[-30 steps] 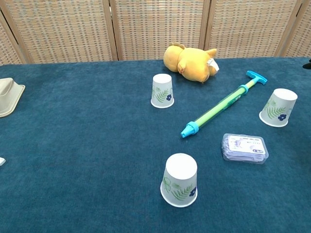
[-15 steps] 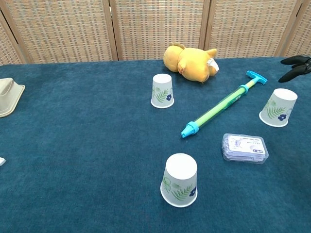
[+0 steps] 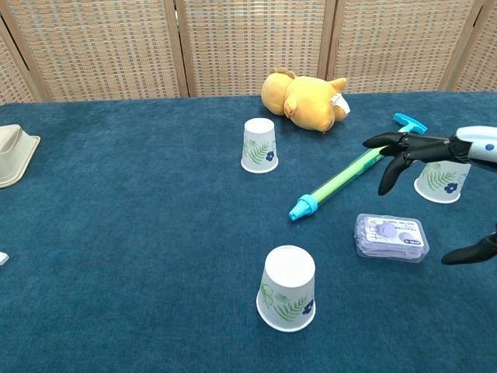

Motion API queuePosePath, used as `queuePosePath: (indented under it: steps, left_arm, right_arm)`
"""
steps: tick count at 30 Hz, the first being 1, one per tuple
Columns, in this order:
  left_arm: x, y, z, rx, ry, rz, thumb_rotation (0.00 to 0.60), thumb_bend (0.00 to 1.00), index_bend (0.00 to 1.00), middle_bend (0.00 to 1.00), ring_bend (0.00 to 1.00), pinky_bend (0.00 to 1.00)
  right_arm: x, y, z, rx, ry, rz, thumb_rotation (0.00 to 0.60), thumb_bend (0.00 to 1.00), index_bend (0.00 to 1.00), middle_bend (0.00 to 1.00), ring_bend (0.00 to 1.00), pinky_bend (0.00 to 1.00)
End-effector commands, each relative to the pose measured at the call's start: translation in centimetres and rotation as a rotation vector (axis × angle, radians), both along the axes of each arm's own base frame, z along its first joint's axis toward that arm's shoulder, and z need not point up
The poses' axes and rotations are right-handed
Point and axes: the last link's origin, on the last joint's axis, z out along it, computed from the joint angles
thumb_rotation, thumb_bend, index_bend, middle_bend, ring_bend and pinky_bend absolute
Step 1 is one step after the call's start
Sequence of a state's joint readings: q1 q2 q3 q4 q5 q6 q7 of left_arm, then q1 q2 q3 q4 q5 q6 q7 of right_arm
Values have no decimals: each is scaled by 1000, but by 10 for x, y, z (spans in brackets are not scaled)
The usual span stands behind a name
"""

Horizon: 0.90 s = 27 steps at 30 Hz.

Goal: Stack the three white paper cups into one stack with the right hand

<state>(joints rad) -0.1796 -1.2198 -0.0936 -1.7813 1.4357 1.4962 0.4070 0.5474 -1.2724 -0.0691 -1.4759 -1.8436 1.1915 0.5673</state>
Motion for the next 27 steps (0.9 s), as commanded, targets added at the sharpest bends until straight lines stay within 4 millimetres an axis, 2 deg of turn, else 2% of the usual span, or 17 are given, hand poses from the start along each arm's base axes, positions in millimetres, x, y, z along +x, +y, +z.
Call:
queuePosePath:
  steps: [1, 7, 14, 27]
  left_arm:
    - [0, 0, 1, 1, -5, -1, 600, 49, 0, 0, 0, 111]
    - [0, 0, 1, -8, -6, -1, 600, 49, 0, 0, 0, 111]
    - [0, -1, 2, -11, -14, -5, 600, 49, 0, 0, 0, 112]
    - [-1, 0, 5, -12, -26, -1, 600, 49, 0, 0, 0, 111]
  right_arm:
    - [10, 1, -8, 19, -11, 10, 600, 200, 357, 0, 0, 101]
    - [22, 1, -21, 29, -28, 13, 600, 200, 361, 0, 0, 101]
    - [36, -2, -44, 29, -34, 14, 600, 199, 364, 0, 0, 101]
    - [50, -3, -62, 48, -57, 13, 600, 200, 375, 0, 0, 99]
